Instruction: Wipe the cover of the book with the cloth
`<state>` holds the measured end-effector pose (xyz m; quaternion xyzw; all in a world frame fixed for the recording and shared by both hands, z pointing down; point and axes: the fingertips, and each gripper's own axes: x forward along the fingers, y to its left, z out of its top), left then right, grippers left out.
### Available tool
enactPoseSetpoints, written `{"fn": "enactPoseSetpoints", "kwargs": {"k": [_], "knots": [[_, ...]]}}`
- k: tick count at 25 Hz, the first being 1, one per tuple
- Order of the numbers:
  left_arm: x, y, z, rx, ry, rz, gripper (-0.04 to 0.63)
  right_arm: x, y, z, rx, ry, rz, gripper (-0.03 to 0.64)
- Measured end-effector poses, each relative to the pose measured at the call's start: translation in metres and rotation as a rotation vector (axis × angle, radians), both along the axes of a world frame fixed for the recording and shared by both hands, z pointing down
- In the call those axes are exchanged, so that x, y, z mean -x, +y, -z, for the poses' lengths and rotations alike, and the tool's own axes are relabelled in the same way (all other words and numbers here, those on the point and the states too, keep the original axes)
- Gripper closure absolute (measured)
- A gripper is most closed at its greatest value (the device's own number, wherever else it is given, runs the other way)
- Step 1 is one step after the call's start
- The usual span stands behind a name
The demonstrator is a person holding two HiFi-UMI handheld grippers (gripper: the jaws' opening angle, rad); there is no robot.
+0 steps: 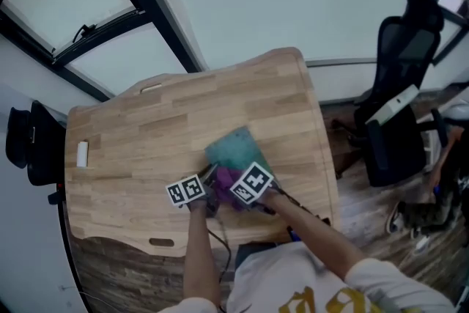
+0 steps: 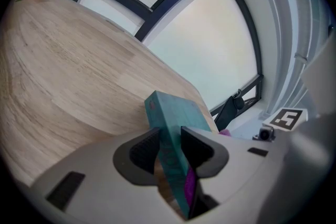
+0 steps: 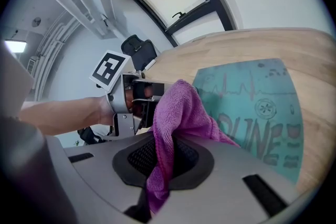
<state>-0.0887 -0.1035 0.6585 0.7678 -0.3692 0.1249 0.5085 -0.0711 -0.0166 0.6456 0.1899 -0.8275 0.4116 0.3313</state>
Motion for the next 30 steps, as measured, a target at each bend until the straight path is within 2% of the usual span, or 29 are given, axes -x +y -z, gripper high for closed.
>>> {"fn": "enactPoseSetpoints", "kwargs": {"k": [10, 18, 30], "knots": [[0.0, -0.0013, 0.0013, -0.005, -0.004, 0.028, 0.466, -0.0004, -0.0014, 0.0004, -0.008, 0.007, -0.011, 0.584], [-0.0005, -0.0019, 0.0016, -0.008, -0.003, 0.031, 0.466, -0.0009, -0.0024, 0.0024, -0.096, 0.04, -0.007, 0.584], [-0.0006, -0.0027, 0.0017, -0.02, -0.014, 0.035, 0.466, -0.0016, -0.0031, 0.0031, -0.052, 0.003, -0.003, 0.584]]}}
